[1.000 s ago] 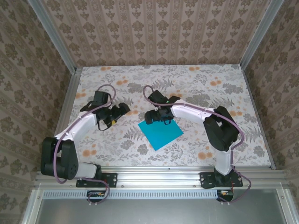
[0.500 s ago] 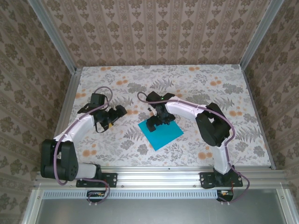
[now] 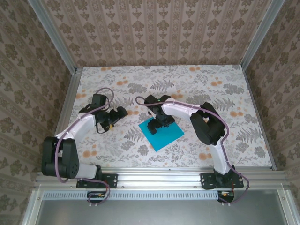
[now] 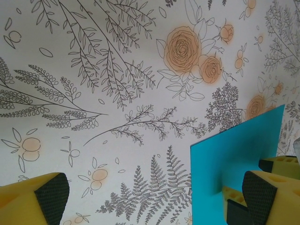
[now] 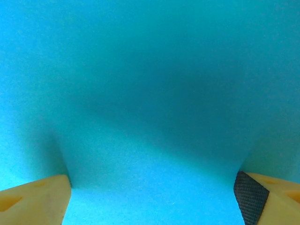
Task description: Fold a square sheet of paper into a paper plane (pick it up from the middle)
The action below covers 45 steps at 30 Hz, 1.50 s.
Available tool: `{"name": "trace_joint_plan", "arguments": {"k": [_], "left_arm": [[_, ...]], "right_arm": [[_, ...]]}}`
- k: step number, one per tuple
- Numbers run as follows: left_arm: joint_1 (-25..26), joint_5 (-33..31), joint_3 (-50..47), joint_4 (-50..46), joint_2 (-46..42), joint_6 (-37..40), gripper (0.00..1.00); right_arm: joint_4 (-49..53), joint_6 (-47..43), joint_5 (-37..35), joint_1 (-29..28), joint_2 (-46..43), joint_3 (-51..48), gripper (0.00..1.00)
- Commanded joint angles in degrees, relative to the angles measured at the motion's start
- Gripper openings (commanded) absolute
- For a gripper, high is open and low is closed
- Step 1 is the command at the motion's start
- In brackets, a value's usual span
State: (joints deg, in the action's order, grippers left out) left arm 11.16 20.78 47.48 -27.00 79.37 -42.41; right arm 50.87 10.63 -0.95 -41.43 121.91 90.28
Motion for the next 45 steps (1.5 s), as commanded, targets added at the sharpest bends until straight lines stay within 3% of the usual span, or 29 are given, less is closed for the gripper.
{"name": "trace_joint_plan", "arguments": {"k": [1,13,24,30,34,38,45], "left_arm": [[-0.4,0.2,-0.1,-0.6,0.7,1.2,0.98],[-0.4,0.7,0.5,-0.6,1.3,1.0,0.98],[-0.3,0.8,0.5,-0.6,1.6,1.0,0.98],[-0.3,0.8,0.7,-0.8,1.5,1.1,0.98],[-0.4,1.0,0.7,-0.8,1.6,1.0,0.98],[-0.3,1.0,0.7,-0.8,1.3,0.9,0.98],[-0.3,1.0,0.1,-0.9,1.0,0.8,0.98]], "right_arm": [[2.5,0.3,-0.7,-0.3,3.2,-0.7,0.90],[0.3,2.0,0.9,-0.3,3.9,-2.8,0.81],[-1.2,3.0,-1.8,-0.3,1.4,-3.9,0.72],[-0.9,4.3,-3.1,-0.3,-3.0,-2.6,0.77],[-0.6,5.7,-3.1,-0.7,-5.4,-0.4,0.86],[-1.0,8.0,-4.1,-0.5,-3.6,1.5,0.94],[-0.7,11.4,-3.2,-0.4,1.7,4.5,0.97]]}}
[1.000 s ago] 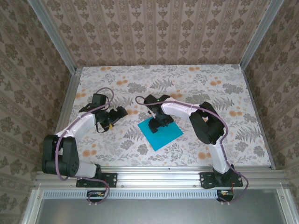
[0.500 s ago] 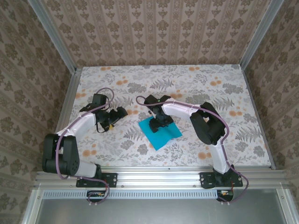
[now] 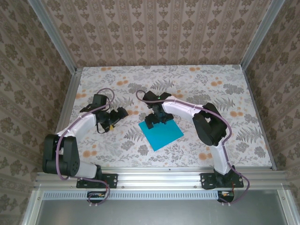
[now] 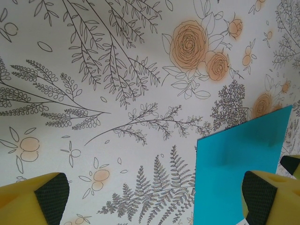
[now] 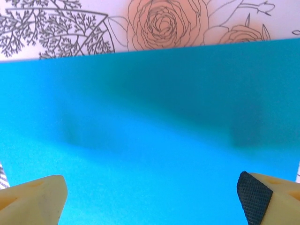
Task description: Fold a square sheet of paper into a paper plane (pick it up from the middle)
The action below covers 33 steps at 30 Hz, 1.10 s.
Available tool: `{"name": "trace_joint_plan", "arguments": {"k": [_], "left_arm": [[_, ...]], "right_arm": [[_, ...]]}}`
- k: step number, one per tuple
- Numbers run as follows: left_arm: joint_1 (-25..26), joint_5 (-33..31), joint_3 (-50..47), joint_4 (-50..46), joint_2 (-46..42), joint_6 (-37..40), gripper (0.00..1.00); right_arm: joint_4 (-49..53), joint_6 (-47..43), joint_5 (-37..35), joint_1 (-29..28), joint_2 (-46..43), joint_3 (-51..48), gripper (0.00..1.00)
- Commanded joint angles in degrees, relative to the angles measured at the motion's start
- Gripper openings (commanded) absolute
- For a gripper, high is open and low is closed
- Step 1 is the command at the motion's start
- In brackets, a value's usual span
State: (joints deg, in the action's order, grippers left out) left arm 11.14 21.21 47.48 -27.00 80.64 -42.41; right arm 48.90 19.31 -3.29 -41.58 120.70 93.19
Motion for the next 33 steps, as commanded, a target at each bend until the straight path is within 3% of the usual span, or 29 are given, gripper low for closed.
{"name": "trace_joint_plan", "arguments": {"k": [1,9,17,24,27,33], "left_arm": [[-0.3,0.6,0.1,-0.8,-0.2,0.8,0.98],[-0.3,0.8,0.0,-0.8,-0.2,1.0,1.00],[-0.3,0.8,0.0,-0.7,-0.2,0.9,1.00],[-0.3,0.9,-0.1,-0.6,-0.1,0.5,1.00],[-0.3,1.3,-0.5,-0.3,-0.1,0.1,1.00],[0.1,1.8,-1.5,1.3,-0.4,-0.7,1.00]], "right_arm": [[1.3,2.8,-0.5,-0.3,3.3,1.9,0.97],[1.9,3.2,-0.2,-0.2,6.4,2.3,0.93],[2.8,4.4,-1.2,0.1,8.3,0.8,0.80],[1.0,5.2,-0.6,0.2,4.2,0.2,0.70],[-1.8,5.8,1.9,0.2,0.4,-0.9,0.57],[-14.0,10.5,14.4,2.7,-10.0,-8.2,0.42]]}}
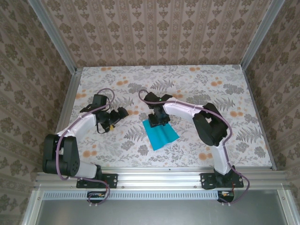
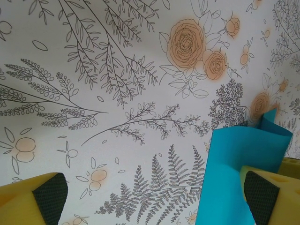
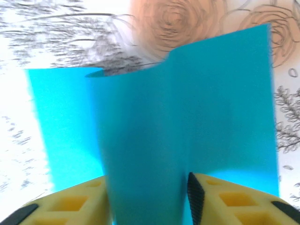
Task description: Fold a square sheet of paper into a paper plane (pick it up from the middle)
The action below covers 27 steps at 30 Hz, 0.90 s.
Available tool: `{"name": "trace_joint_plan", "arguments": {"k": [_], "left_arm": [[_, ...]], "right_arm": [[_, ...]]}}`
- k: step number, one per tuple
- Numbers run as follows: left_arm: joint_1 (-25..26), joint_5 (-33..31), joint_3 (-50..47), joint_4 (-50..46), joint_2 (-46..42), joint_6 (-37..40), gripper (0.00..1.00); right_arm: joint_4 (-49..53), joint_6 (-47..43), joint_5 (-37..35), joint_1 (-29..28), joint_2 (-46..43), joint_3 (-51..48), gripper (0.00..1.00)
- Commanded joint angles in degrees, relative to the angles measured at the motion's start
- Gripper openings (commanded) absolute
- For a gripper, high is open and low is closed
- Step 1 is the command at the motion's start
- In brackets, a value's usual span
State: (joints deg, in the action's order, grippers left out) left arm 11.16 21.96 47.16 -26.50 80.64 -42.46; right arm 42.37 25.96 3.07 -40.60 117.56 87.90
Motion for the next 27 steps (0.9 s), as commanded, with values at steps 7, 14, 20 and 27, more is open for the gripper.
{"name": "trace_joint_plan", "arguments": {"k": [7,14,20,27], "left_arm": [[4.1,2.3,-1.7,5.7,-2.2,-0.8,1.00],[10.7,2.0,-2.9,14.1,-3.1,-2.4,0.92],[14.7,2.6,-2.6,19.2,0.1,-4.2,0.79],[20.4,3.4,-1.6,25.1,5.4,-6.8,0.65]], "right_arm": [[-26.0,11.8,30.3,8.7,-14.3,-13.9,0.36],[-33.6,13.1,36.9,14.3,-12.3,-21.0,0.36],[-34.8,10.5,37.4,17.0,-9.0,-23.0,0.34],[-36.4,8.5,37.2,19.3,-6.4,-25.0,0.33]]}}
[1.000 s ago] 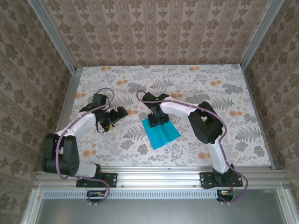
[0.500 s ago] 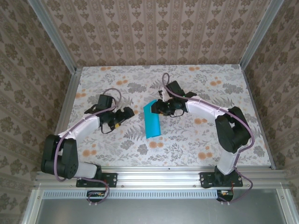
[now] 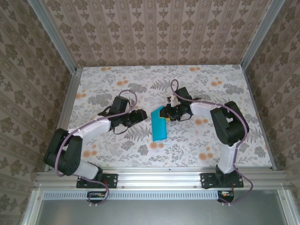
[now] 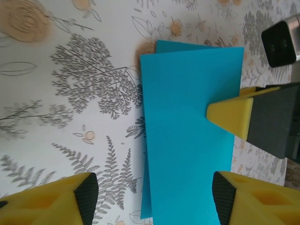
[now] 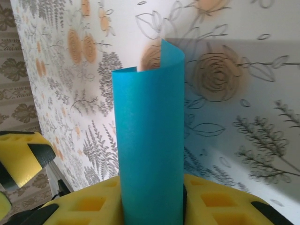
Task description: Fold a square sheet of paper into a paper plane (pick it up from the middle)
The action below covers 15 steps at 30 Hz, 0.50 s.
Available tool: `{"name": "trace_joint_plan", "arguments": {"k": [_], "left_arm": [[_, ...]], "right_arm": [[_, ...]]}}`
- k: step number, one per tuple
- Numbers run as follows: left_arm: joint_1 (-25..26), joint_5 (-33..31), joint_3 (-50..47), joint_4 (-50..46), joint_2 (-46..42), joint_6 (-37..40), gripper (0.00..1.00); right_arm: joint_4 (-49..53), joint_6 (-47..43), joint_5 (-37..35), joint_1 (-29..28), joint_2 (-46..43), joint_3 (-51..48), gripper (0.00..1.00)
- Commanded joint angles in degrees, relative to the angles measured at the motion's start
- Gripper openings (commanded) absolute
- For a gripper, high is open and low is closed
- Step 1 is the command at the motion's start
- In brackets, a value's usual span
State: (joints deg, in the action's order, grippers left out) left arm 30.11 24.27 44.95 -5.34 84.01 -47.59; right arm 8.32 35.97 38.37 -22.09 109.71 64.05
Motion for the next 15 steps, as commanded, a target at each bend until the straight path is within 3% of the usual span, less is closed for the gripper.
{"name": "trace_joint_plan", "arguments": {"k": [1,15], "left_arm": [[2.1,1.4,1.2,4.4,3.0,-1.6,0.62],[8.9,2.1,8.6,5.4,15.2,-1.3,0.22]], "right_arm": [[-2.8,-1.5,2.1,0.8,1.7,-1.4,0.33],[-3.3,-1.2,0.7,1.1,2.7,-2.0,0.34]]}}
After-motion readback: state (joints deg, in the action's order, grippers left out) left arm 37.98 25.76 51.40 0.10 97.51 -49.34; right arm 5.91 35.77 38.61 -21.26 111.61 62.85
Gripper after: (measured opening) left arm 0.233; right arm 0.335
